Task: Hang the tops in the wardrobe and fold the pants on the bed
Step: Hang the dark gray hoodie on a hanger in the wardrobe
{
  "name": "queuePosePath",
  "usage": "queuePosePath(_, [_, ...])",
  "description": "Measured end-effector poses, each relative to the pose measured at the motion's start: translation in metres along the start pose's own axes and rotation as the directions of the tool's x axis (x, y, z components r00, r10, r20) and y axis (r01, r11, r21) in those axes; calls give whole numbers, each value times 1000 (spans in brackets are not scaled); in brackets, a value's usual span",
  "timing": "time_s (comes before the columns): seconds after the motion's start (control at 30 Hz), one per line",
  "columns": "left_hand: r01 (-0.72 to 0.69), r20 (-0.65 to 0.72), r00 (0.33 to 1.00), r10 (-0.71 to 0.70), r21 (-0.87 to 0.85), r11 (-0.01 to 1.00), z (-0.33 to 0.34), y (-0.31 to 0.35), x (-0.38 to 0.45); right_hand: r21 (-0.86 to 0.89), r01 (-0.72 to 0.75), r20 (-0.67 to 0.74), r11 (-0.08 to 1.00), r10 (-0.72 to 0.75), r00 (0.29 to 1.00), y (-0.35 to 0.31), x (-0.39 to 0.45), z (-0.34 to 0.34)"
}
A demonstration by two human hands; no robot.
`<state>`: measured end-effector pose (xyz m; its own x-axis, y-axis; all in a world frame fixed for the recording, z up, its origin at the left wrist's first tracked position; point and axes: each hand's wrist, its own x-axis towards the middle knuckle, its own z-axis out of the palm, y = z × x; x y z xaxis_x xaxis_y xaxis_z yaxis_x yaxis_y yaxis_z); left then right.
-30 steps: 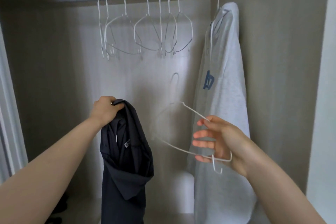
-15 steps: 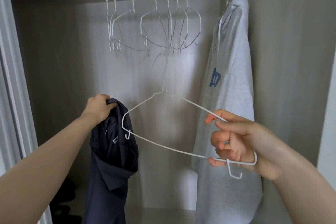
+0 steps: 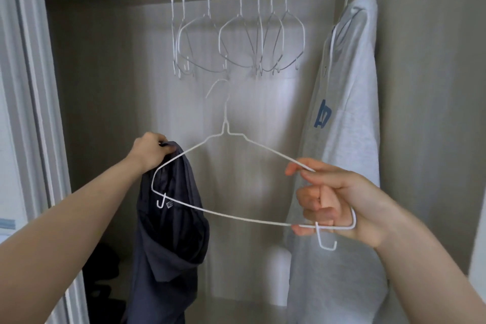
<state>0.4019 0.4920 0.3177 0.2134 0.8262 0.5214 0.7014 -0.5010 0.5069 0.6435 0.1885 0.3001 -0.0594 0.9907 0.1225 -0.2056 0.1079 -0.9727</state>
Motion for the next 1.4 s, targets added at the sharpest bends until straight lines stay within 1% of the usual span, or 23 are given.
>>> queuePosePath(0.1, [-69,58,996,68,8,998,3,6,0,-62,-14,-9,998,14,1000,10,12,6])
queuePosePath(0.2, [-126,85,990,116,113,986,1,10,-3,-101,-14,-32,995,11,999,12,14,3])
queuePosePath(0.33, [-86,17,996,84,219,972,-1,9,-14,-93,26,-10,995,-27,1000,1,8,-5])
queuePosePath(0.4, [-83,-19,996,86,117,990,0,14,-16,-119,44,14,992,-43,999,1,14,-1])
queuePosePath(0.5, [-102,-12,995,102,-177,979,5,35,-20,-193,58,20,980,-55,998,19,35,10])
queuePosePath(0.57, [-63,72,992,99,-399,915,5,50,-25,-176,84,-1,981,-86,996,32,47,11])
queuePosePath(0.63, [16,218,970,109,-505,863,-1,60,-28,-95,126,-1,988,-126,992,39,49,4])
queuePosePath(0.7, [-72,272,943,192,-396,916,-8,61,-28,12,154,33,988,-154,988,43,47,-8])
queuePosePath(0.77, [-279,184,935,304,-151,948,-11,61,-27,49,172,52,984,-174,983,44,44,-16])
queuePosePath(0.8, [-343,143,922,360,-133,930,-10,61,-28,8,192,27,981,-192,981,44,44,-17])
queuePosePath(0.83, [-383,122,905,407,-183,905,-9,61,-30,-122,237,-32,964,-242,970,43,45,-16])
queuePosePath(0.87, [-394,103,896,431,-260,882,-8,61,-31,-345,282,-118,895,-340,933,40,46,-15])
queuePosePath(0.9, [-397,73,896,437,-307,865,-6,61,-32,-597,283,-194,751,-478,857,38,48,-14])
queuePosePath(0.97, [-366,23,917,399,-351,862,-4,60,-31,-921,118,-218,371,-743,632,39,50,-13])
queuePosePath(1.03, [-305,-10,945,325,-379,874,1,59,-26,-993,-82,-113,86,-902,416,46,50,-7])
queuePosePath(1.07, [-264,-21,961,276,-373,890,4,59,-24,-994,-110,-40,3,-939,342,52,50,-4])
queuePosePath(1.1, [-223,-35,974,225,-356,908,7,59,-23,-997,-67,22,-45,-950,312,59,52,2])
queuePosePath(1.13, [-191,-45,981,187,-331,924,9,60,-21,-998,22,69,-65,-939,336,66,54,7])
queuePosePath(1.17, [-172,-53,985,163,-316,933,11,61,-21,-991,128,95,-45,-906,413,74,58,13])
queuePosePath(1.23, [-161,-48,987,154,-324,932,14,67,-23,-951,267,53,155,-771,635,91,73,24])
queuePosePath(1.27, [-156,-34,988,153,-344,926,15,72,-24,-921,264,4,286,-671,741,101,81,28])
queuePosePath(1.33, [-137,8,988,152,-389,911,18,79,-26,-851,156,-77,502,-413,908,117,98,33])
queuePosePath(1.4, [-128,31,988,154,-407,905,18,83,-29,-772,65,-71,632,-187,980,129,112,34])
